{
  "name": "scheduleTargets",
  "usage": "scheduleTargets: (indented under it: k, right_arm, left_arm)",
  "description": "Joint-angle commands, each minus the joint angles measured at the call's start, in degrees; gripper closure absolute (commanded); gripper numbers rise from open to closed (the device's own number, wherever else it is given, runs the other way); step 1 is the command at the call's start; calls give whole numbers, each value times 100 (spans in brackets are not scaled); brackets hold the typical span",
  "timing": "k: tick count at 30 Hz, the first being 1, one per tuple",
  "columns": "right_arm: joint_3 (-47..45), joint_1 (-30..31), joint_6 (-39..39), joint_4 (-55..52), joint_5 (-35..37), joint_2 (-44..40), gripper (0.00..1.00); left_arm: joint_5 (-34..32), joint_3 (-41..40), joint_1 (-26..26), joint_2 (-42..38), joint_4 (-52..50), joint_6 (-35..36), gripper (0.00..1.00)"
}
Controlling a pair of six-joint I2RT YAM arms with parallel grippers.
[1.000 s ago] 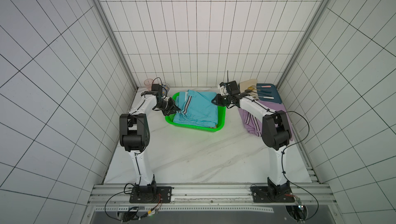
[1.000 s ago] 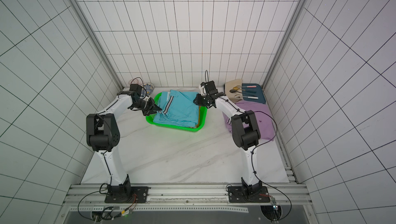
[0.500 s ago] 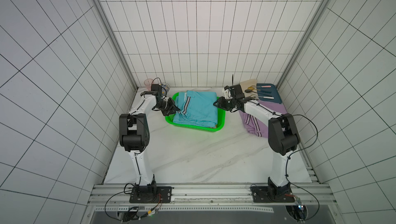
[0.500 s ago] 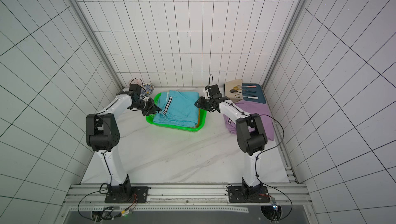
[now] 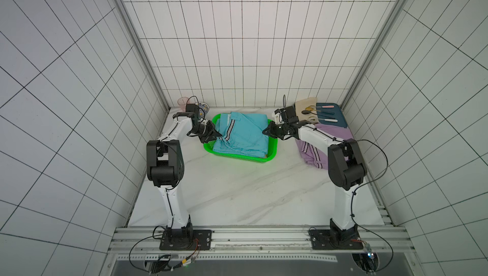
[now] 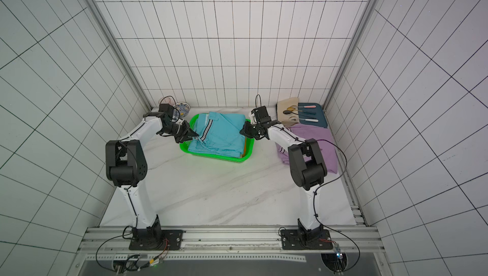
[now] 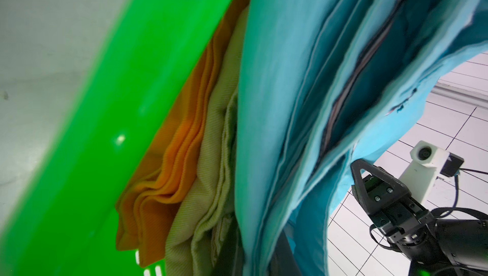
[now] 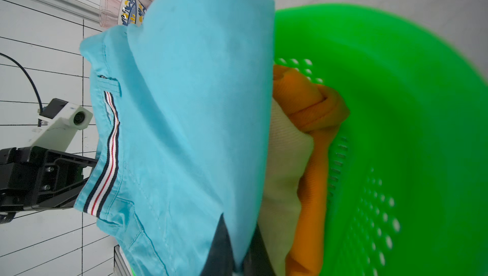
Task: Put the folded long pants in the basket
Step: Place the long pant in the basket.
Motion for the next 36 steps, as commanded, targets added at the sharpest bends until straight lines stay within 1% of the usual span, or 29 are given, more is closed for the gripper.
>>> scheduleTargets:
  k: [1, 5, 8, 12, 16, 18, 20, 25, 29, 30, 31, 32, 33, 36]
  right_arm:
    - [-18, 62, 247, -513, 40, -547, 100]
    - [-140, 129, 320, -817, 85, -886, 100]
    - [-111, 201, 221, -1172, 290, -879, 100]
    - [-77, 206, -26, -1497, 616, -563, 100]
    - [63, 53, -226, -1490, 619, -33, 100]
    - [219, -69, -344, -1469, 601, 237, 100]
    - [302, -130, -472, -1467, 738, 361, 100]
    - [300, -147, -717, -1369, 1042, 403, 100]
    - [231, -153, -968, -1353, 1313, 287, 100]
    - [230, -156, -1055, -1343, 1396, 235, 94]
    - [235, -157, -1133, -1340, 1472, 183, 87]
    - [239, -157, -1206, -1336, 1534, 105, 81]
    - [268, -149, -1261, -1332, 1574, 5, 77]
    - [321, -140, -1296, -1372, 1604, -326, 64]
  left_arm:
    - [-538, 304, 93, -383, -414, 299, 100]
    - [-1220, 573, 98, -382, -1010, 540, 100]
    - [-1132, 528, 105, -345, -1013, 536, 100]
    - [-1060, 511, 100, -140, -1105, 563, 100]
    - [-833, 597, 107, 72, -1095, 597, 100]
    - [-823, 721, 132, 152, -1076, 639, 100]
    - [-882, 856, 165, 233, -1036, 674, 100]
    - [-738, 1140, 163, 519, -798, 674, 100]
    - [-767, 1037, 168, 664, -860, 616, 100]
    - [-794, 993, 164, 649, -872, 616, 100]
    - [-807, 953, 160, 622, -873, 616, 93]
    - [-783, 873, 165, 543, -832, 614, 74]
    - [-724, 751, 164, 426, -751, 562, 61]
    - [-413, 324, 166, -76, -339, 355, 48]
